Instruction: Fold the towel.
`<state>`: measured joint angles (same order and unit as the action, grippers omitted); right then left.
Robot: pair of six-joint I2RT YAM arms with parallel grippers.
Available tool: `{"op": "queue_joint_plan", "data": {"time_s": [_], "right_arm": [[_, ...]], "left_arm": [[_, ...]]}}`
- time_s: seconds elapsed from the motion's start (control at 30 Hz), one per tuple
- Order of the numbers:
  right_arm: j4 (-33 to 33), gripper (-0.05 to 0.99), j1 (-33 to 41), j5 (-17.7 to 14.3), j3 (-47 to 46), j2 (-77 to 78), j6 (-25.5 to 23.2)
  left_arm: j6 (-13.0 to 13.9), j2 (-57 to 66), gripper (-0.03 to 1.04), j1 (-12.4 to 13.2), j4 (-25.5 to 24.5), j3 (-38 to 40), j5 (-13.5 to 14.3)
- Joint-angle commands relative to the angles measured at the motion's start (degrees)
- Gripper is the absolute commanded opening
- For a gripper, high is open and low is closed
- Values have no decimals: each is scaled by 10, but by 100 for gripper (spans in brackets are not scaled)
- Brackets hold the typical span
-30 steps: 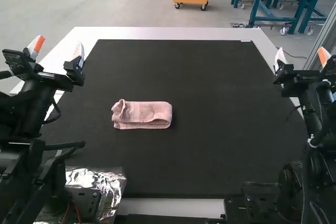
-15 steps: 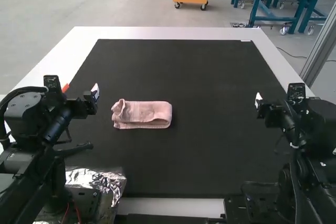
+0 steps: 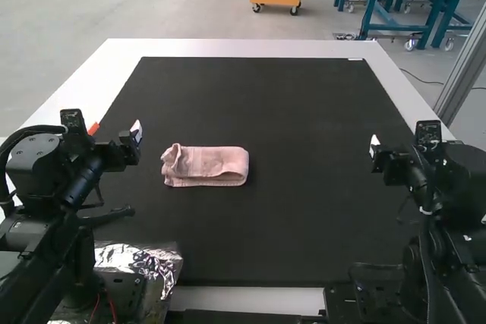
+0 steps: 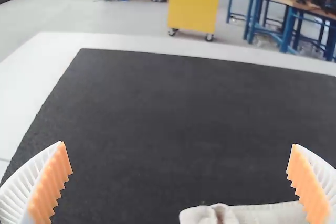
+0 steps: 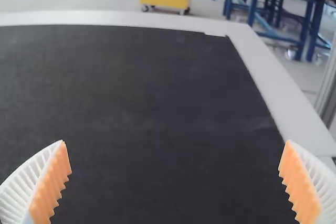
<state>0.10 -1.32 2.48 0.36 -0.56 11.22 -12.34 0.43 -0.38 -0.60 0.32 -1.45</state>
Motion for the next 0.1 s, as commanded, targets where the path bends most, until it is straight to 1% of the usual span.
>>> {"op": "queue_joint_plan", "data": {"time_s": [0.0,0.07], "right_arm": [[-3,91,-6,-13,-4,6,6],[-3,91,-6,-13,-4,6,6]], "left_arm": [[-6,-4,97,4,3,-3,6],[-6,-4,97,4,3,-3,6]]}}
